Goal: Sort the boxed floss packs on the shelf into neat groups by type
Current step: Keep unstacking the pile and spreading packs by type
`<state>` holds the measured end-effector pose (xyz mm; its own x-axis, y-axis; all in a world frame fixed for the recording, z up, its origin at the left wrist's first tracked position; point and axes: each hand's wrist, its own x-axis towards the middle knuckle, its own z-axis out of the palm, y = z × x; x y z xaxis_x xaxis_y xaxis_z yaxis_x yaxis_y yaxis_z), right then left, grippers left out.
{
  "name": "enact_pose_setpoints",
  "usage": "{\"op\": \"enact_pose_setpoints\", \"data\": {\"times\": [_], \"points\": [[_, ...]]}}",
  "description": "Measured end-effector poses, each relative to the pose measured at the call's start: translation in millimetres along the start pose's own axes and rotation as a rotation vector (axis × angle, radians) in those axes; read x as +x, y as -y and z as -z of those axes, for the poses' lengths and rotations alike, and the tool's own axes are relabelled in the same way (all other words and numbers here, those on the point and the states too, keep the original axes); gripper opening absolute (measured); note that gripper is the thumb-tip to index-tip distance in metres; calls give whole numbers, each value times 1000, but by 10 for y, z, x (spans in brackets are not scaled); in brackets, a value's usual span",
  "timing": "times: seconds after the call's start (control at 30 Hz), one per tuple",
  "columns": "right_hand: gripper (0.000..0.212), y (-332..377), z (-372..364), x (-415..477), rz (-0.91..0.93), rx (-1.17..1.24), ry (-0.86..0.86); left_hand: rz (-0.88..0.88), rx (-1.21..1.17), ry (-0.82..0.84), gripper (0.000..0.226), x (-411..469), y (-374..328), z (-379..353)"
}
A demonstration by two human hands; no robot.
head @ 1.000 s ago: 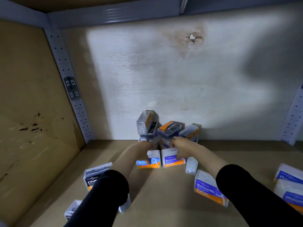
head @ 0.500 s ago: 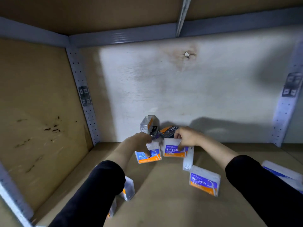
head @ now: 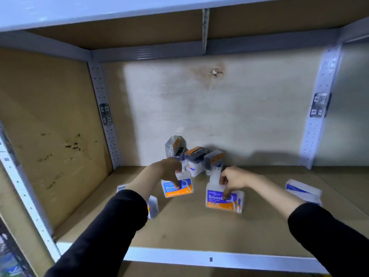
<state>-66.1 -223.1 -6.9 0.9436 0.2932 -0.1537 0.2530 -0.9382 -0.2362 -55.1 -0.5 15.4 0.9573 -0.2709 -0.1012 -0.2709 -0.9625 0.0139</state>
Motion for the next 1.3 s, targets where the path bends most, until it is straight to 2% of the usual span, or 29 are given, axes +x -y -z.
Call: {"op": "enact_pose_setpoints", "data": {"times": [0.17,0.33,0.57,0.73,0.83,1.03,1.3], "points": [[47,-109,-340,-142,-63,-26,-37,-13,-17,21,60,-55,-169,-33],[38,-181,-572,-209,-92,47,-103,-27,-13,43,60,-60,-291,-85],[40,-214,-640,-254,-53,92,-162,-47,-25,35,59,-24,-422,-79],[27,-433,-590,-365,-92,191,-348,-79,-22,26,61,31,-561,21],[26,-650,-647,-477,-172,202,-417,-107,-19,10,60,80,-674,97],[30,-966,-911,-673,-283,149,-340,-164,7,-44,58,184,-910,217],[57,-1119,-1177,-746,-288,116,-197,-227,4,-53,54,409,-1259,281]]}}
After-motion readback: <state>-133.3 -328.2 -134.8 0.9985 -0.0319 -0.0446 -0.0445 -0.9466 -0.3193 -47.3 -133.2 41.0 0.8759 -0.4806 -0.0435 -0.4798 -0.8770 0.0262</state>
